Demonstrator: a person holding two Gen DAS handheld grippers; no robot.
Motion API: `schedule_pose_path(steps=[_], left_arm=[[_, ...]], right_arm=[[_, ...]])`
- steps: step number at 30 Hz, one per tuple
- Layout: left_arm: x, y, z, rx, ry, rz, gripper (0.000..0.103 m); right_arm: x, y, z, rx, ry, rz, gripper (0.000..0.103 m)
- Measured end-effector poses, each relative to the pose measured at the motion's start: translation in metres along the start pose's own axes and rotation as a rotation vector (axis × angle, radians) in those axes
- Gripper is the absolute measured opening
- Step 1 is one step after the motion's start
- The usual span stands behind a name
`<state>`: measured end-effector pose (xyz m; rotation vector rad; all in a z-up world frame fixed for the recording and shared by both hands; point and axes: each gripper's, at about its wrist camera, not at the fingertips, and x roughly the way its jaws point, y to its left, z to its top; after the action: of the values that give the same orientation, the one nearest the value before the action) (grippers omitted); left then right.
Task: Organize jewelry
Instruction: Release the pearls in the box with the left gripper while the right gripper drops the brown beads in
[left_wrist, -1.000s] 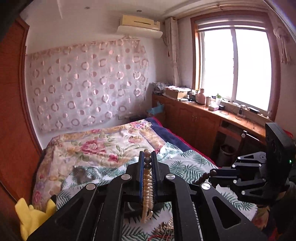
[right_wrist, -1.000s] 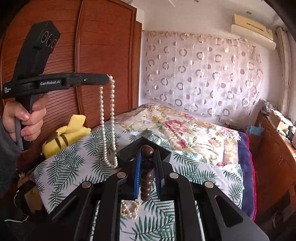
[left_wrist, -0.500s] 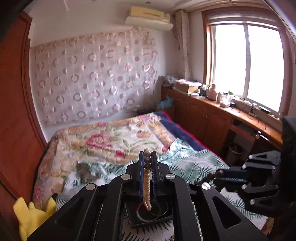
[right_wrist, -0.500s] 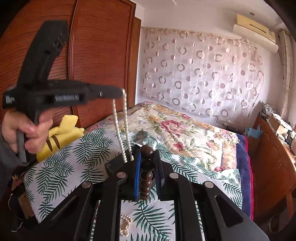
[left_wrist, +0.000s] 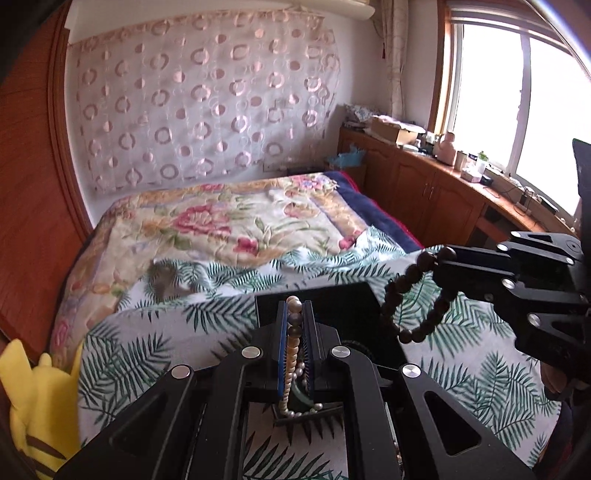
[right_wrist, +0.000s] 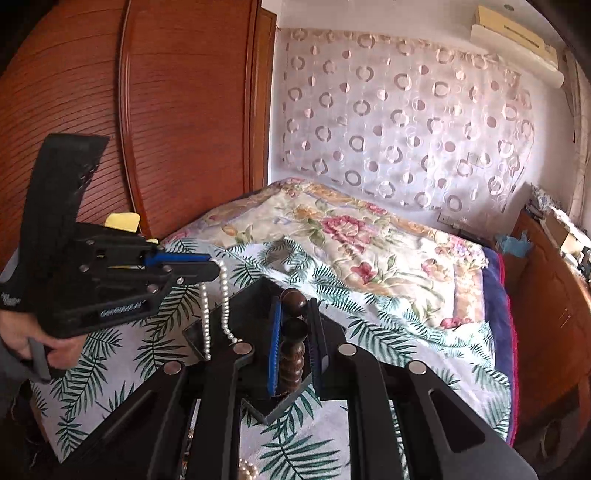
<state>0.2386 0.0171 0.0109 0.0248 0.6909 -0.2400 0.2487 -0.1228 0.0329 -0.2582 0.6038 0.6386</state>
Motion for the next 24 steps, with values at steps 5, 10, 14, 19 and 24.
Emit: schedule_pose_path(steps=[5, 10, 14, 19, 24], left_arm=[[0.007, 0.004, -0.012, -0.013, 0.016, -0.006, 0.007], [0.012, 0.007, -0.018, -0.017, 0.029, -0.004, 0.007], [0.016, 0.005, -0.022, -0.016, 0.038, -0.009, 0.007], [0.019, -0.001, -0.022, -0.006, 0.042, -0.010, 0.007], [0.022, -0.006, -0.018, 0.000, 0.042, -0.012, 0.007]], right_arm=[[0.028, 0.000, -0.007, 0.014, 0.042, -0.001, 0.015], [0.052, 0.000, -0.012, 0.017, 0.086, -0.010, 0.015], [0.062, 0.000, -0.019, 0.037, 0.110, -0.002, 0.016], [0.065, -0.002, -0.024, 0.055, 0.124, 0.012, 0.016], [0.057, -0.002, -0.026, 0.073, 0.105, 0.032, 0.033]])
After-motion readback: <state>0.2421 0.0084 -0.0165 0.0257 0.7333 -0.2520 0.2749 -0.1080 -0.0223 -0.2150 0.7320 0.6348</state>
